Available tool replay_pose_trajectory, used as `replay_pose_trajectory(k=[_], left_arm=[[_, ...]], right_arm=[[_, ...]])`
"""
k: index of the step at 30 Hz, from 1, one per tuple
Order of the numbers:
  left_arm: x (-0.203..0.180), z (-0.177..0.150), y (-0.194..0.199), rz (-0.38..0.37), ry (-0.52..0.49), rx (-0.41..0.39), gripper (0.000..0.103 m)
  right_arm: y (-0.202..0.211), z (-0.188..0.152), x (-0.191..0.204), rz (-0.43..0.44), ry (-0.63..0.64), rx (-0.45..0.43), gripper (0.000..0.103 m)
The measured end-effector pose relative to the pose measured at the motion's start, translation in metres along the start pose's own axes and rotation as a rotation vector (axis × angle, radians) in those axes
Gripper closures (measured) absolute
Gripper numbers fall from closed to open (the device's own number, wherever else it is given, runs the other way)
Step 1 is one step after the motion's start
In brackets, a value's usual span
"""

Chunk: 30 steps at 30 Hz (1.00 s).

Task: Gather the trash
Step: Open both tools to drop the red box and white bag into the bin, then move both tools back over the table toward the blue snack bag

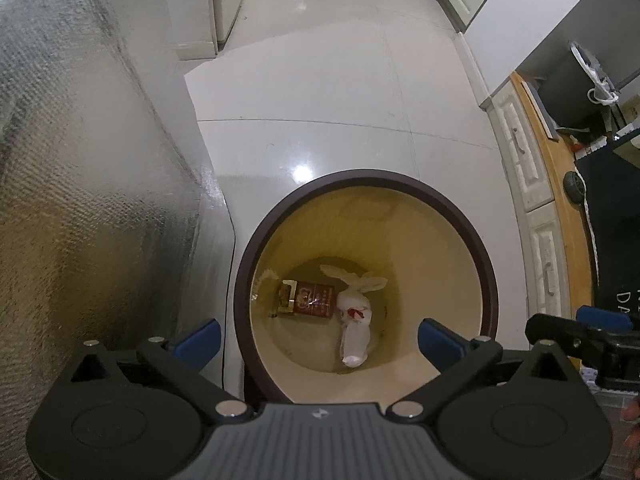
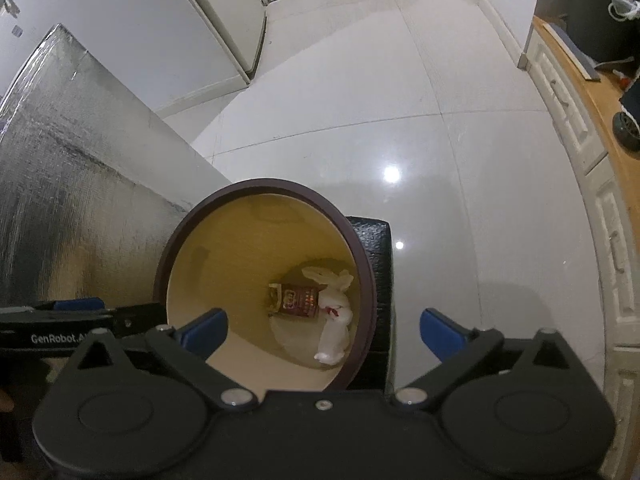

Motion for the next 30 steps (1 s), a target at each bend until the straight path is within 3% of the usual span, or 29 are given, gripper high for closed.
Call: replay_pose_trajectory(k=[30], left_arm=[[0.010,-0.053,0.057,0.001,0.019,-0.062,0.000]], right_arm=[[0.050,-0.041,0.007,-0.096,0.031,-0.047,0.000]])
Point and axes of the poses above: each gripper's, at about its wrist camera, not at the fingertips, and y roughly against the way its jaws point, x to its left, z to its top, the point moved 6 cm from there along -y, roughly the way its jaws point, and after that the axes turned 15 degrees about x, right-handed, at the moved point
